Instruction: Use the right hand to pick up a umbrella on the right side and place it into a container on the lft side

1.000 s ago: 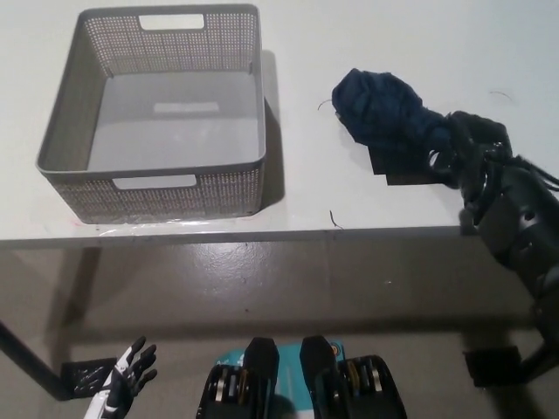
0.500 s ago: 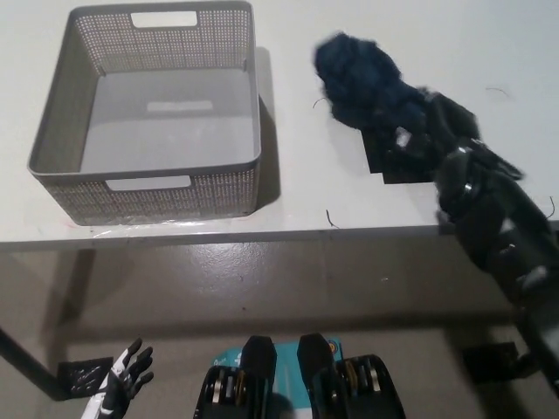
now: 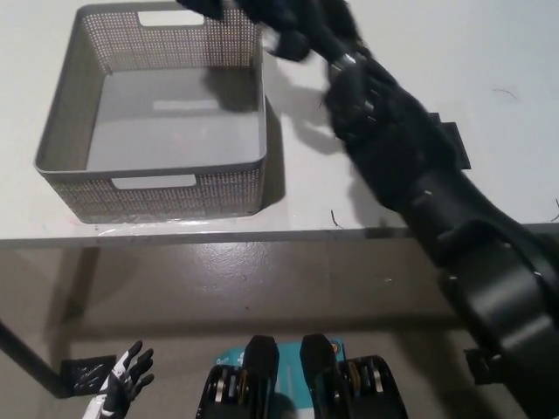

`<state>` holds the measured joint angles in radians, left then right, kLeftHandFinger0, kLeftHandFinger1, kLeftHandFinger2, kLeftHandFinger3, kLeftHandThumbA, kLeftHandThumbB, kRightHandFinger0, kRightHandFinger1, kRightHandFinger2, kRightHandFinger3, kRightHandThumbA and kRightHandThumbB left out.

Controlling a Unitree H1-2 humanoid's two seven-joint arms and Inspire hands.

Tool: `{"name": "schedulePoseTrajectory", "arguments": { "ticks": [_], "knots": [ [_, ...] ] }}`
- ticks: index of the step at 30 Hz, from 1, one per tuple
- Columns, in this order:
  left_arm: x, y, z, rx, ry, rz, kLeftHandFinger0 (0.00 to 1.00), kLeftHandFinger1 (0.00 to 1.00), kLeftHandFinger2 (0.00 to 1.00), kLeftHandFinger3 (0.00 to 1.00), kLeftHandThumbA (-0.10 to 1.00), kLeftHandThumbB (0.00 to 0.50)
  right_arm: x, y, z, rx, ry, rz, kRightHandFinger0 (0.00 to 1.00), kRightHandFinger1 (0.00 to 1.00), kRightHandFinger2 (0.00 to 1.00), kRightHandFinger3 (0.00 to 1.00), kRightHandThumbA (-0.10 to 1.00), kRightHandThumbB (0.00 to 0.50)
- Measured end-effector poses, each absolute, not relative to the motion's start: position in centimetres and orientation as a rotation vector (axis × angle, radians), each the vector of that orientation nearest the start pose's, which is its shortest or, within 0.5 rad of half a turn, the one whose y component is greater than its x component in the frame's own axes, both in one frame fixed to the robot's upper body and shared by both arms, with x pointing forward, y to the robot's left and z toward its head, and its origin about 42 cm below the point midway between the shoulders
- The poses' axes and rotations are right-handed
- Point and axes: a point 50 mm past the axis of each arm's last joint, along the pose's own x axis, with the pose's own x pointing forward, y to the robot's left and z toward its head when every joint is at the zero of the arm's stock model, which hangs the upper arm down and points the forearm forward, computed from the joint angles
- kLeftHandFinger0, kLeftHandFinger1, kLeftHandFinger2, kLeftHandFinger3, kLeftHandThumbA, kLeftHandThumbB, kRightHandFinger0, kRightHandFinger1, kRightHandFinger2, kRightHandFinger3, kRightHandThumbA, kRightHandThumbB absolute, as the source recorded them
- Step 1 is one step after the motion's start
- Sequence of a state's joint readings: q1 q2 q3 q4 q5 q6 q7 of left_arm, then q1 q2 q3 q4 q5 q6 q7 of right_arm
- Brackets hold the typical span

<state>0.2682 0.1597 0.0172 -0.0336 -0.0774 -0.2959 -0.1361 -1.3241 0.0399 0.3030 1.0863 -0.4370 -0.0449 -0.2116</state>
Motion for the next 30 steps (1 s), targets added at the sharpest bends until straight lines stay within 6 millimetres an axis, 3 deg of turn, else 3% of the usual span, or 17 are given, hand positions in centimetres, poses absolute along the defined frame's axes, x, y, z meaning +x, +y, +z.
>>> {"name": "schedulePoseTrajectory", "arguments": {
  "ticks": [2,6,10,12,15,17,21,23,26,30],
  "knots": [
    [18.6,27.5,6.8,0.097,-0.061,-0.078,1.0,1.0,1.0,1.0,1.0,0.026,54.9,0.9,40.1,-0.78,-0.52,0.234,0.0,0.19,0.67,0.78,-0.1,0.121],
    [18.2,27.4,6.6,0.076,-0.058,-0.084,1.0,1.0,1.0,1.0,0.99,0.014,52.6,5.8,43.7,-0.749,-0.627,0.303,0.0,0.2,0.66,0.78,-0.1,0.147],
    [17.6,27.4,6.3,0.07,-0.049,-0.082,1.0,1.0,1.0,1.0,1.0,0.035,51.4,8.8,44.6,-0.758,-0.651,0.354,0.0,0.17,0.65,0.72,-0.1,0.167],
    [17.5,27.4,6.3,0.069,-0.048,-0.083,1.0,1.0,1.0,1.0,1.0,0.05,51.3,9.4,44.6,-0.768,-0.644,0.364,0.0,0.18,0.67,0.71,-0.1,0.176],
    [17.5,27.4,6.4,0.075,-0.049,-0.084,1.0,1.0,1.0,1.0,1.0,0.052,51.5,10.0,43.2,-0.793,-0.588,0.384,0.0,0.19,0.7,0.7,-0.1,0.201],
    [17.6,27.4,6.4,0.083,-0.051,-0.086,1.0,1.0,1.0,1.0,1.0,0.043,51.6,10.1,42.5,-0.803,-0.562,0.389,0.0,0.16,0.62,0.56,-0.1,0.223],
    [17.7,27.3,6.8,0.103,-0.064,-0.092,1.0,1.0,1.0,1.0,1.0,0.076,52.3,9.4,40.6,-0.827,-0.494,0.39,0.0,0.08,0.56,0.52,-0.1,0.209],
    [17.8,27.2,7.0,0.109,-0.07,-0.094,1.0,1.0,1.0,1.0,1.0,0.069,52.5,9.0,39.9,-0.831,-0.471,0.39,0.0,0.04,0.49,0.46,-0.1,0.227],
    [18.2,27.1,7.4,0.111,-0.09,-0.098,1.0,1.0,1.0,1.0,1.0,0.069,52.8,8.3,38.1,-0.846,-0.424,0.39,0.0,0.1,0.53,0.48,-0.1,0.241],
    [18.6,27.1,7.8,0.113,-0.104,-0.101,1.0,1.0,1.0,1.0,1.0,0.048,53.3,7.1,35.4,-0.854,-0.352,0.388,0.0,0.17,0.66,0.6,-0.1,0.181]
  ]
}}
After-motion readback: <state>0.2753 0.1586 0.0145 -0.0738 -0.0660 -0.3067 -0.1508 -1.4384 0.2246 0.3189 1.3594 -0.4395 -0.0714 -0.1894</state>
